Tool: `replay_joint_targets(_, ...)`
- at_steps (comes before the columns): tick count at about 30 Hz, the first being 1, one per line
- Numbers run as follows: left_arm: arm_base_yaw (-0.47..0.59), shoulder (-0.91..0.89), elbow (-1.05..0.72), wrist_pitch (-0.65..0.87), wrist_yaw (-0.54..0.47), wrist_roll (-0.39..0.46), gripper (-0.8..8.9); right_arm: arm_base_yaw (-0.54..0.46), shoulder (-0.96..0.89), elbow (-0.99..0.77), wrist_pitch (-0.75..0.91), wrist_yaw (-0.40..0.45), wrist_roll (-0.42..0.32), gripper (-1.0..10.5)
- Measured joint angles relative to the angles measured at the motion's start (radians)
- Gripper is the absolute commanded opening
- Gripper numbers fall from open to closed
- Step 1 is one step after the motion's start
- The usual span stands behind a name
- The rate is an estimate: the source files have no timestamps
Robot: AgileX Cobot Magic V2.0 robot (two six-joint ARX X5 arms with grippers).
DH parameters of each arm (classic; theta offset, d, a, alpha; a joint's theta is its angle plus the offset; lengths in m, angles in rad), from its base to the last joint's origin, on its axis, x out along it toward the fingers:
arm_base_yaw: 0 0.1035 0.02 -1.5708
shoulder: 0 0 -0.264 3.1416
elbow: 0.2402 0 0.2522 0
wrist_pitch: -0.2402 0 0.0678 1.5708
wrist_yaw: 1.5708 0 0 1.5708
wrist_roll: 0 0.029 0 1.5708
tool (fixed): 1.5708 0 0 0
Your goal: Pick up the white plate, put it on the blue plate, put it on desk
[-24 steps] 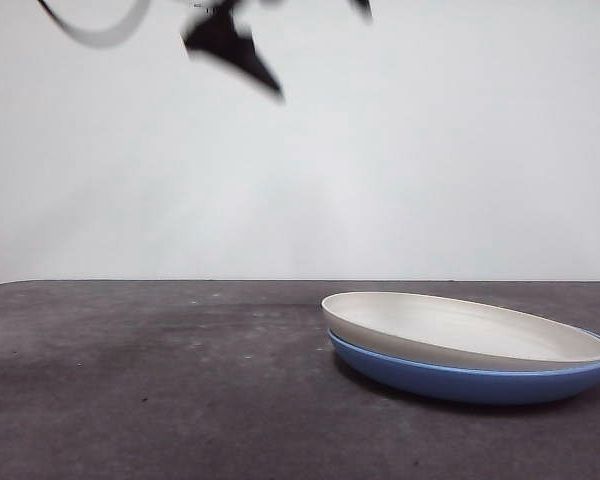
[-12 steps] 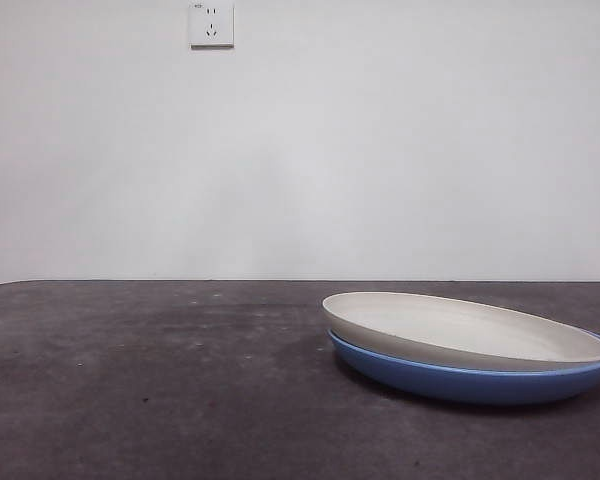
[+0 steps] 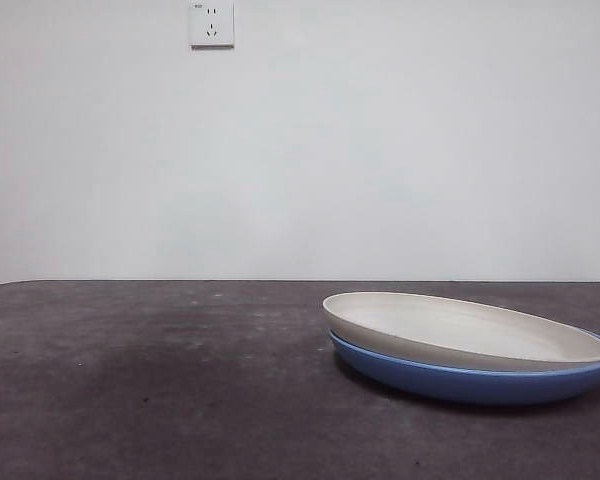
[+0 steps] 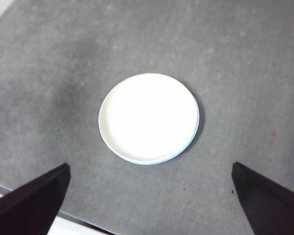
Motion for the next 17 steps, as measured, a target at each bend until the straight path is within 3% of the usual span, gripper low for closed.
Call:
replay_joint_targets(9,0.000,-0.215,-0.130,0.051,0.000,0.003,5.94,0.000,0.129,-0.001,-0.005,-0.034,-0.002,5.1)
replay_joint_targets(17,0.000,-0.250,-0.174,0.063,0.000,0.003,5.94,0.000,0.356,-0.023,0.018,-0.077,-0.058,5.1)
